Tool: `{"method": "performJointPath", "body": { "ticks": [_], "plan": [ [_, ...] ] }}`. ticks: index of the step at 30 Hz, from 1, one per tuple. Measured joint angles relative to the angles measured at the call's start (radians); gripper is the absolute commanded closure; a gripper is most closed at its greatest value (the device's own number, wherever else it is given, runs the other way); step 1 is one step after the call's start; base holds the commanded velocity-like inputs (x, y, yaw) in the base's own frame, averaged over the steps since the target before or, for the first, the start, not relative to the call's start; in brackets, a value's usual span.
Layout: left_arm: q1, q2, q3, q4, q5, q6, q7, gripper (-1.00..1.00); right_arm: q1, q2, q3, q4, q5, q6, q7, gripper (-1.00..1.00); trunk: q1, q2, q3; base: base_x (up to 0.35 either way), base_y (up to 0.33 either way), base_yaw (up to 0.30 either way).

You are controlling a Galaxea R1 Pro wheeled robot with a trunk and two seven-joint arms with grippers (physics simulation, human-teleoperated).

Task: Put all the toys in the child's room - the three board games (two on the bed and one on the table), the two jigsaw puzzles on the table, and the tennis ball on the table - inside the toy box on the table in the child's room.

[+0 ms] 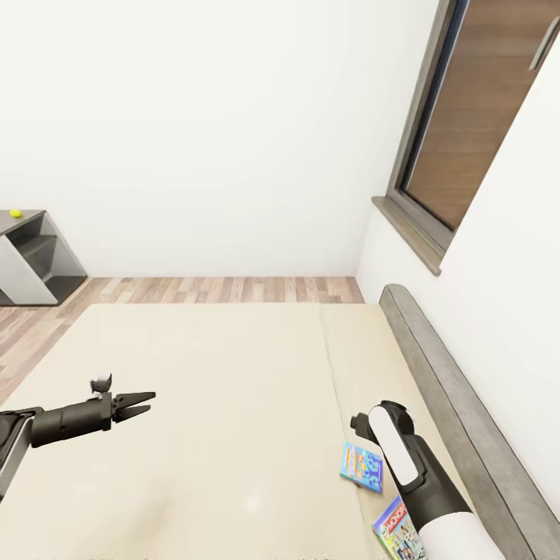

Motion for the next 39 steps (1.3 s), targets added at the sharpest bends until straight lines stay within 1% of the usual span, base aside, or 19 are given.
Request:
{"method": "performJointPath", "body": {
  "ticks": [10,16,28,39],
  "plan": [
    [0.0,-0.005,0.0,0.0,0.0,0.0,0.0,-1.0,0.0,-0.002,0.001,-0.004,0.001,-0.004,0.0,-1.0,0.0,0.0,-0.012,0.0,-0.034,0.0],
    [0.0,-0.007,0.001,0.0,0.0,0.0,0.0,-1.0,0.0,0.0,0.003,-0.004,0.002,-0.006,0.0,-1.0,0.0,0.0,-0.013,0.0,-0.148,0.0],
    [0.0,-0.007,0.001,0.0,0.0,0.0,0.0,-1.0,0.001,-0.001,0.006,-0.002,0.004,-0.009,0.0,-1.0,0.0,0.0,-0.013,0.0,-0.012,0.0],
    [0.0,-0.008,0.001,0.0,0.0,-0.001,0.0,-1.0,0.001,0.012,0.004,-0.006,0.003,-0.007,0.001,-1.0,0.0,0.0,-0.013,0.0,0.0,0.0]
  ]
}}
